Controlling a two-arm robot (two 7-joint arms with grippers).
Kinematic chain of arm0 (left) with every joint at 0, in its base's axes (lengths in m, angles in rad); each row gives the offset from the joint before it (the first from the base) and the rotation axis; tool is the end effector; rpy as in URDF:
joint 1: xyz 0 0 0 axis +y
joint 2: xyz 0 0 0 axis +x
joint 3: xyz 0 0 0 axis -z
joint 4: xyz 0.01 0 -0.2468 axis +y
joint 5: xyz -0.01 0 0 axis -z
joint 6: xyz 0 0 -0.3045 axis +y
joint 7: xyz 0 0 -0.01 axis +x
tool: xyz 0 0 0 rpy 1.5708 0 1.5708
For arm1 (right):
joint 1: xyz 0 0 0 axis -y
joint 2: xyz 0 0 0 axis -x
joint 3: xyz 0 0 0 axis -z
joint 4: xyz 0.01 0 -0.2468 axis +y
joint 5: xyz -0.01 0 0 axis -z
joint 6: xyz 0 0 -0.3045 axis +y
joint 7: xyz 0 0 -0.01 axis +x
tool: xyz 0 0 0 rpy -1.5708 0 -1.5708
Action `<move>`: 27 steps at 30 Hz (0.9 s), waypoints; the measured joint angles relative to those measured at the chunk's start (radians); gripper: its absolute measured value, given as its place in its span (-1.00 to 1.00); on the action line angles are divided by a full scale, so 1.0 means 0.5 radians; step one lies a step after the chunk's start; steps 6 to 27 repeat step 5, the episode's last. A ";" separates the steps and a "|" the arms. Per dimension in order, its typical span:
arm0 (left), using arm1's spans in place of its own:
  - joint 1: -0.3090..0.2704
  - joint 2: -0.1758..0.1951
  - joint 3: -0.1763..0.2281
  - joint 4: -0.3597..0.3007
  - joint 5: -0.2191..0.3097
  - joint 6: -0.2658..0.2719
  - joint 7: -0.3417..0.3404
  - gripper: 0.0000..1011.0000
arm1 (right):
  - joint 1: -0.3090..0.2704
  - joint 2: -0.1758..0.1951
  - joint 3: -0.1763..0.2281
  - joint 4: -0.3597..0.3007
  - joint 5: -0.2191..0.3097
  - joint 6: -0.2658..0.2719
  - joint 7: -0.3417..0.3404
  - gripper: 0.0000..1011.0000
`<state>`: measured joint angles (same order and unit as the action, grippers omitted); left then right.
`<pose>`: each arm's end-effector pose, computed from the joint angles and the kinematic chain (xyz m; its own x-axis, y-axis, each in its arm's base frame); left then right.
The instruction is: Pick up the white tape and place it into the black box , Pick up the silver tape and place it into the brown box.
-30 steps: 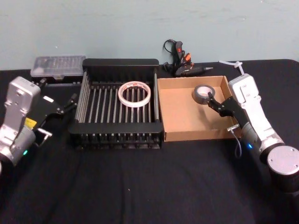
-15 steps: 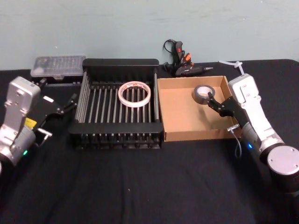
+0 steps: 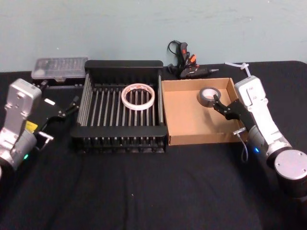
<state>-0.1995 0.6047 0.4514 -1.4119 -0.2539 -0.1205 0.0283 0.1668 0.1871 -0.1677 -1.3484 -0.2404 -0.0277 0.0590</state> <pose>0.3470 0.0593 -0.2666 0.2922 0.8803 0.3738 -0.9553 0.2873 0.0704 0.3606 -0.0089 -0.2737 0.2018 -0.8798 0.4303 0.9794 0.1833 -0.0846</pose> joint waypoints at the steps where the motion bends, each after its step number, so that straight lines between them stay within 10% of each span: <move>1: 0.000 0.000 0.000 0.000 0.000 0.000 0.000 0.98 | 0.000 0.000 0.000 0.000 0.000 0.000 0.000 0.98; 27: 0.000 0.000 0.000 0.000 0.000 0.000 0.000 0.98 | 0.000 0.000 0.000 0.000 0.000 0.000 0.000 0.98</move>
